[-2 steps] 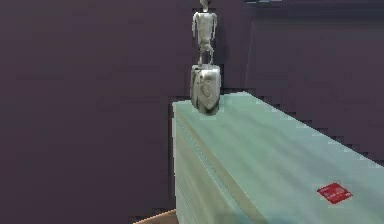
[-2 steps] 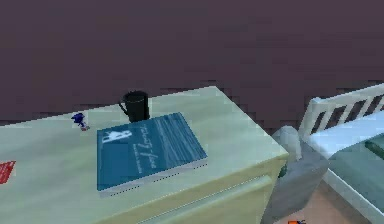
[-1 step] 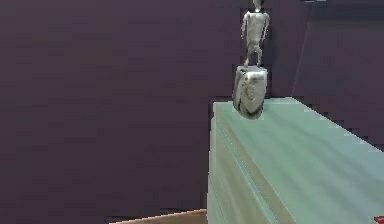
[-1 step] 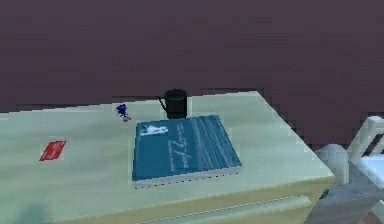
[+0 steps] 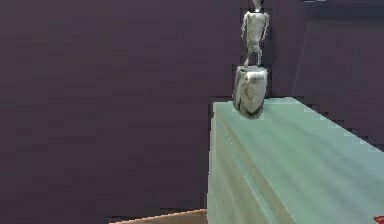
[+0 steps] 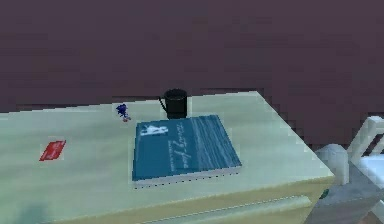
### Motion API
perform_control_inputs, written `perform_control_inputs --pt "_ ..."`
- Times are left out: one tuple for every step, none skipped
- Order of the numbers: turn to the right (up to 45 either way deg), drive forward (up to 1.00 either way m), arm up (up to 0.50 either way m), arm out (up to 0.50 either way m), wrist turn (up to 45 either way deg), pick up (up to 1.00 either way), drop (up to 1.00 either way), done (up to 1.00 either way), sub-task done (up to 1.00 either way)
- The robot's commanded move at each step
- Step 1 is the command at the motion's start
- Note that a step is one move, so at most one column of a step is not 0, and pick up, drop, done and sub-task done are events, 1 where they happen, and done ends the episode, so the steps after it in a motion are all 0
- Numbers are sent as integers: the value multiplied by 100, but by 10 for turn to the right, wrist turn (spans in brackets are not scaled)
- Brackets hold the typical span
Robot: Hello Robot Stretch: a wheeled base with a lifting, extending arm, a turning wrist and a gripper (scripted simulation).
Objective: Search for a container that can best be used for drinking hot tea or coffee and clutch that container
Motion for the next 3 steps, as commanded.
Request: perform_control_inputs --pt "0 0 38 0 0 0 0 0 0" --pt "0 0 0 32 0 0 0 0 0" --pt "0 0 0 0 450 0 0 0 0"
